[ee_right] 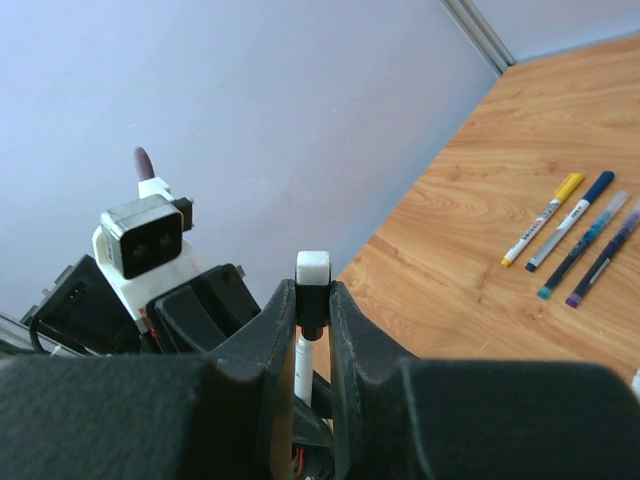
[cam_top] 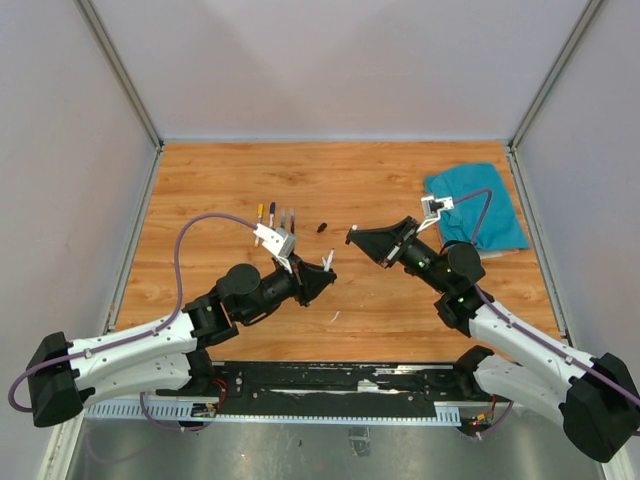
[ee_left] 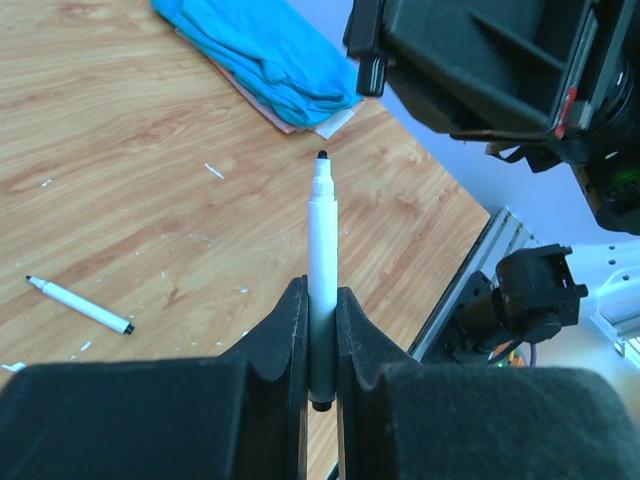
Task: Insert the pens into the pen caps
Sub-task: Pick up the pen cap from the center of the board, then insert the pen cap onto the pen.
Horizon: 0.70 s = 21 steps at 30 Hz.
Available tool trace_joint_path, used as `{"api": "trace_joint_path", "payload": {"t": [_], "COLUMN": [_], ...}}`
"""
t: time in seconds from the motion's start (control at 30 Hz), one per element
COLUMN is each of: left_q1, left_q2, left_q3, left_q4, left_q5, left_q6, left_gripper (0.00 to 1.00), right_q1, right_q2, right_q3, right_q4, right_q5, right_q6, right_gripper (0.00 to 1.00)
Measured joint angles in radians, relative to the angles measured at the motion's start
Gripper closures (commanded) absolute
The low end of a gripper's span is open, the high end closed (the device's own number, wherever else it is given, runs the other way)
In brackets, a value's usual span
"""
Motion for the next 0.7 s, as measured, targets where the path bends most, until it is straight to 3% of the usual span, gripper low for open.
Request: {"api": "trace_joint_path", "payload": {"t": [0.7], "left_q1": [0.0], "left_q2": [0.0], "left_q3": [-0.011], "left_q4": [0.021], "left_q5": [0.032], "left_q6": [0.005], "left_gripper": [1.0], "right_q1": [0.02], "right_q2": [0.1], "right_q3": [-0.003], "right_q4": [0.145], "right_q5": [0.004], "right_q6": [0.109], "right_gripper": [0.99]}}
